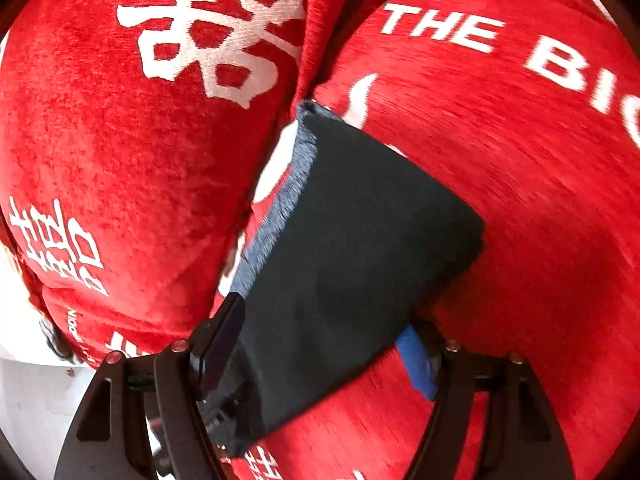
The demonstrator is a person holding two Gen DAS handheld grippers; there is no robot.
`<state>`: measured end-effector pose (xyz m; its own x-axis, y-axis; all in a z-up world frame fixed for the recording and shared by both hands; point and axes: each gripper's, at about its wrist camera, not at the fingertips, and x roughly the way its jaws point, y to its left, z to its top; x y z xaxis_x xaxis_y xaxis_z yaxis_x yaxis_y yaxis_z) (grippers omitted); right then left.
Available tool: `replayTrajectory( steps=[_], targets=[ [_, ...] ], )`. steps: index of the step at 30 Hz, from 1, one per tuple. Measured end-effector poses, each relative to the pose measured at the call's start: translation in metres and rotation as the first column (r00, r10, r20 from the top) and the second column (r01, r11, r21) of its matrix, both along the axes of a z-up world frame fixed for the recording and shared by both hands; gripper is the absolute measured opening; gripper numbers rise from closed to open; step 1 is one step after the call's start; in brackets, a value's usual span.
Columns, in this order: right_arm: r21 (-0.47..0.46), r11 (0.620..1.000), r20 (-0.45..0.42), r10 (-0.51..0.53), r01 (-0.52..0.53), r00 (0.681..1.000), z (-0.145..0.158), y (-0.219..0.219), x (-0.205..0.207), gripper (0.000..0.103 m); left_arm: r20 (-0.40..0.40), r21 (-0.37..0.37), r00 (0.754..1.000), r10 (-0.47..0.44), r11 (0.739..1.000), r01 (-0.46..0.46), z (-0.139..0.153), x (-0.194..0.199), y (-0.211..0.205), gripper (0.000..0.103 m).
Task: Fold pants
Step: 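Grasp and lift the strip end with the right gripper while the left gripper presses the strip middle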
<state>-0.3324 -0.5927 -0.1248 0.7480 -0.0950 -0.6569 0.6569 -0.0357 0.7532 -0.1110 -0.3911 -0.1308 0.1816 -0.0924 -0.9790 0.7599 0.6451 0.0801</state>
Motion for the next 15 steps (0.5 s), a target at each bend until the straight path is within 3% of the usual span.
replayTrajectory(
  steps=[3, 5, 6, 8, 11, 13, 15],
  targets=[
    [-0.002, 1.0, -0.024, -0.002, 0.002, 1.0, 0.0, -0.005, 0.011, 0.077, -0.005, -0.001, 1.0, -0.004, 1.0, 0.004, -0.001, 0.0, 0.0, 0.103],
    [0.017, 1.0, -0.077, -0.007, 0.008, 0.997, 0.003, -0.008, 0.017, 0.052, -0.019, 0.01, 1.0, -0.009, 1.0, 0.009, 0.0, 0.0, -0.002, 0.103],
    [0.043, 0.999, -0.139, 0.007, -0.001, 0.99, 0.001, -0.009, 0.022, 0.015, -0.025, 0.026, 1.0, -0.012, 1.0, 0.012, 0.004, 0.002, -0.003, 0.103],
    [0.054, 0.999, -0.139, 0.008, -0.001, 0.99, 0.001, -0.01, 0.023, 0.014, 0.004, 0.021, 1.0, -0.024, 1.0, 0.024, 0.017, 0.0, -0.008, 0.102],
    [-0.015, 0.998, -0.136, 0.059, -0.061, 0.989, 0.023, -0.009, 0.031, 0.014, 0.044, -0.07, 0.996, -0.082, 0.994, 0.085, 0.042, -0.011, -0.019, 0.102],
    [-0.074, 0.99, -0.126, 0.11, -0.12, 0.986, 0.043, -0.005, 0.038, 0.014, 0.055, -0.082, 0.992, -0.115, 0.99, 0.119, 0.041, -0.018, -0.03, 0.102],
    [-0.104, 0.984, -0.13, 0.131, -0.145, 0.983, 0.054, -0.003, 0.043, 0.014, 0.036, -0.046, 0.99, -0.14, 0.989, 0.141, 0.021, -0.024, -0.042, 0.102]
  ],
)
